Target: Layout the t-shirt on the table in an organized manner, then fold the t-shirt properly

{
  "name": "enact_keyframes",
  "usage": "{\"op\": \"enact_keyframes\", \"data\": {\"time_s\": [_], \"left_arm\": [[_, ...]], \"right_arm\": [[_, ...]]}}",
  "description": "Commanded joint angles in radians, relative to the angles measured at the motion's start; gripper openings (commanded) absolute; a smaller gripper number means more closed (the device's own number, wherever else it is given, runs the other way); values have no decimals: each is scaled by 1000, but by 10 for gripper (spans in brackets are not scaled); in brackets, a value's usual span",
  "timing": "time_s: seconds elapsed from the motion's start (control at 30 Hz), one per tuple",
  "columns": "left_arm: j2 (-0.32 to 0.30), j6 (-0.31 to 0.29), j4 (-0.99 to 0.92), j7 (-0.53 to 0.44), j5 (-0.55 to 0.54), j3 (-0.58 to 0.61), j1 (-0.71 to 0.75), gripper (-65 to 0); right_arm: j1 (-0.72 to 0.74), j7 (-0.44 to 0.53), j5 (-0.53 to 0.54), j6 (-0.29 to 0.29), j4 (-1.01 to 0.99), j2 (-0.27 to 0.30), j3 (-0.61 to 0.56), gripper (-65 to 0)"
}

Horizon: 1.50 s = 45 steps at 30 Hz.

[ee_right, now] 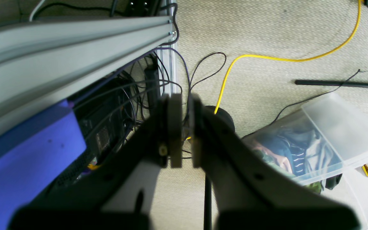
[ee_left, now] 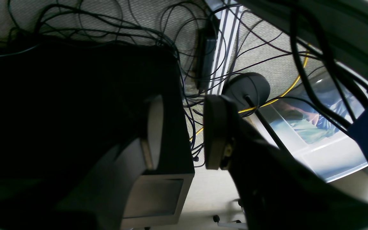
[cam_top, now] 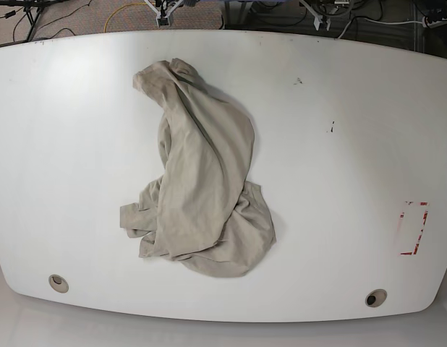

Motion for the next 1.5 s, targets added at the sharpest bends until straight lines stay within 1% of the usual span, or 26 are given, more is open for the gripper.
{"op": "enact_keyframes", "data": {"time_s": [0.0,0.53,0.87,0.9,0.93,1.47], "left_arm": [[0,2,24,6,15,0,9,-453],[-2,2,82,8,10,1,31,-458],[-8,1,191,4,7,-2,92,-466],[-14,3,236,6,8,-13,111,-469],[5,2,167,1,2,-4,77,-453],[5,2,167,1,2,-4,80,-453]], "right_arm": [[-12,8,-1,-2,12,5,2,-614],[-17,12,-1,-3,16,5,3,-619],[-30,24,-2,-4,16,5,3,-620],[-42,28,-2,-6,24,8,4,-618],[2,17,-6,3,5,-3,1,-614],[0,17,-6,1,8,-2,1,-614]]}}
